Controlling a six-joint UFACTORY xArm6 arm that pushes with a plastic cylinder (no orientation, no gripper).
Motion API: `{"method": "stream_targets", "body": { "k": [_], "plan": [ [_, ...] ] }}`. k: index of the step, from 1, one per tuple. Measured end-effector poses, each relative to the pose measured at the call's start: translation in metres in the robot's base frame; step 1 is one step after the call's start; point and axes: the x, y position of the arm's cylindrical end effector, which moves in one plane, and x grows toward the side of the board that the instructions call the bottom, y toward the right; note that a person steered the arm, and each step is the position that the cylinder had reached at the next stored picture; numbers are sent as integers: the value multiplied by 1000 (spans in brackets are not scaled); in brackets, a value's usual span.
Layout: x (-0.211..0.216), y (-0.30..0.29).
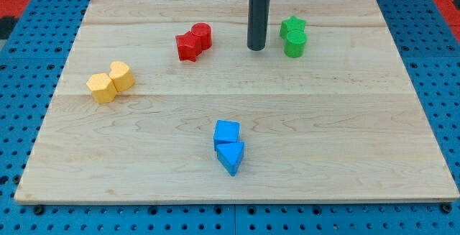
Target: Separate the red star from the red circle
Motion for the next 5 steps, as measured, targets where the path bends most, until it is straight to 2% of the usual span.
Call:
{"method": "stream_targets", "body": {
  "k": [5],
  "plan": [
    [-8,2]
  ]
}}
